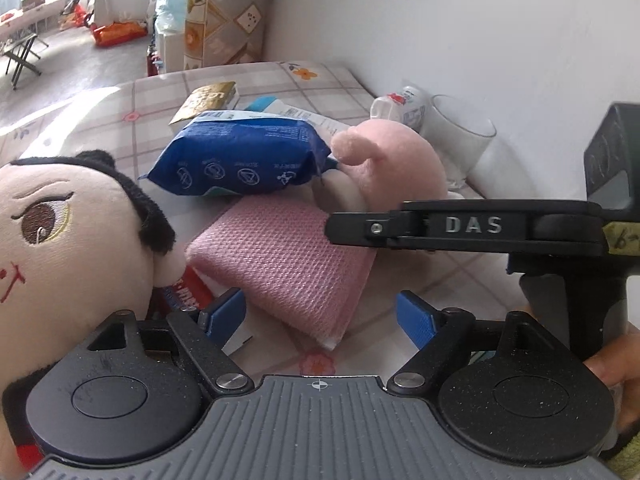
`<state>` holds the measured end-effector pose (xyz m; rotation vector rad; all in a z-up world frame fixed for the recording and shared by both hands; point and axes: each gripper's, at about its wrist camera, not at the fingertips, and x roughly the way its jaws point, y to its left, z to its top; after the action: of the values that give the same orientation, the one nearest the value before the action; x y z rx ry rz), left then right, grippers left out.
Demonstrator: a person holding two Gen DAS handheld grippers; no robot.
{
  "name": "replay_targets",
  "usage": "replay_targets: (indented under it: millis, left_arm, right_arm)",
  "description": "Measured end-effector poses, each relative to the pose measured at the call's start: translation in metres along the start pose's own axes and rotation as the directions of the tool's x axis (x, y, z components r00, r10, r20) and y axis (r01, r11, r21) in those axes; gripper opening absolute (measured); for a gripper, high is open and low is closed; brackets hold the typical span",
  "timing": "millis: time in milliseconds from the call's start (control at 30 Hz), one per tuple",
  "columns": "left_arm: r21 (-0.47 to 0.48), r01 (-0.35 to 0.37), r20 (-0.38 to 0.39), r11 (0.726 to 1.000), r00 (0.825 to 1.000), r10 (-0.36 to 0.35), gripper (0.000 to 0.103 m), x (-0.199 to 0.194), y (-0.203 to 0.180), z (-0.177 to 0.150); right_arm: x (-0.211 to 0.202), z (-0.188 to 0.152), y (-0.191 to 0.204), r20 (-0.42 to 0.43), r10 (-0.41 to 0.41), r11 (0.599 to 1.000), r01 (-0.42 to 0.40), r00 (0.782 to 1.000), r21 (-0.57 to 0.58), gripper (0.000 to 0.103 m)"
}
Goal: Organize soft objects
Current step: 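Grasp the pink knitted pad with the left gripper while the right gripper approaches the pink plush pig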
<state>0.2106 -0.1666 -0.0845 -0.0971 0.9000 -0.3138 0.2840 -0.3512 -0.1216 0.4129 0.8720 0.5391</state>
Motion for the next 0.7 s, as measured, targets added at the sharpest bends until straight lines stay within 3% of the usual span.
replay_targets:
  millis: [333,700]
  left_arm:
    - [0.01,-0.01,-0.003,1.0,1.0,0.01,0.085,0.003,-0.003,-0.002]
    - [0.035,0.107,-0.04,0.994,0.994,-0.105,0.086,-0.032,-0.017,-0.02]
  right_arm:
    - [-0.003,0.001,-0.004,-0.075,0.06,0.997,-0.057,0.995,0.045,0.047]
    - [-0.054,-0.034,-0.012,-0.133,0.135,0.98,-0.113,0.982,0.161,0.047]
